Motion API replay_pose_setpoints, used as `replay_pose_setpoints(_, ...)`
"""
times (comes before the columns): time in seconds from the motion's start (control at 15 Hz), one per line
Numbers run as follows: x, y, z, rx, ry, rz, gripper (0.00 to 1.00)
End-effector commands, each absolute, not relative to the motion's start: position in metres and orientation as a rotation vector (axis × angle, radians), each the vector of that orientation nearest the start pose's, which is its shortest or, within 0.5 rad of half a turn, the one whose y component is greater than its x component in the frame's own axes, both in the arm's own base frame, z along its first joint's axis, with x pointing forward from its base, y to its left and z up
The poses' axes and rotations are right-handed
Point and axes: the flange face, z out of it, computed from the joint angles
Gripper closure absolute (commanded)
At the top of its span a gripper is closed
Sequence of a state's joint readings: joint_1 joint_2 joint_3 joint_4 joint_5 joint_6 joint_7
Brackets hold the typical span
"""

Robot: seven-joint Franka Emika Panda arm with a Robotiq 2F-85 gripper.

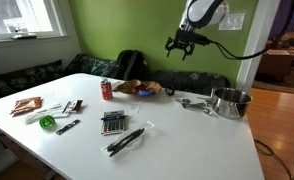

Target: Move the wooden plate to the left

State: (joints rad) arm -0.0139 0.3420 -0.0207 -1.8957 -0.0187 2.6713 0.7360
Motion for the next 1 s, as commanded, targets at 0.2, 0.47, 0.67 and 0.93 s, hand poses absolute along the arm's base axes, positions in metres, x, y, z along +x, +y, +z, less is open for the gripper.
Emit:
replay_pose_setpoints(0.2, 0.743, -0.055, 0.279, -2.801, 1.081, -0.542, 0.0)
replay_pose_setpoints(0.47, 0.771, -0.076, 0.237, -2.858, 1.244, -0.477, 0.0)
replay_pose_setpoints(0.67, 0.756, -0.075, 0.243, -2.849, 1.167, -0.483, 0.0)
replay_pose_setpoints(0.93, 0.761, -0.07, 0.253, -2.808, 1.124, -0.541, 0.0)
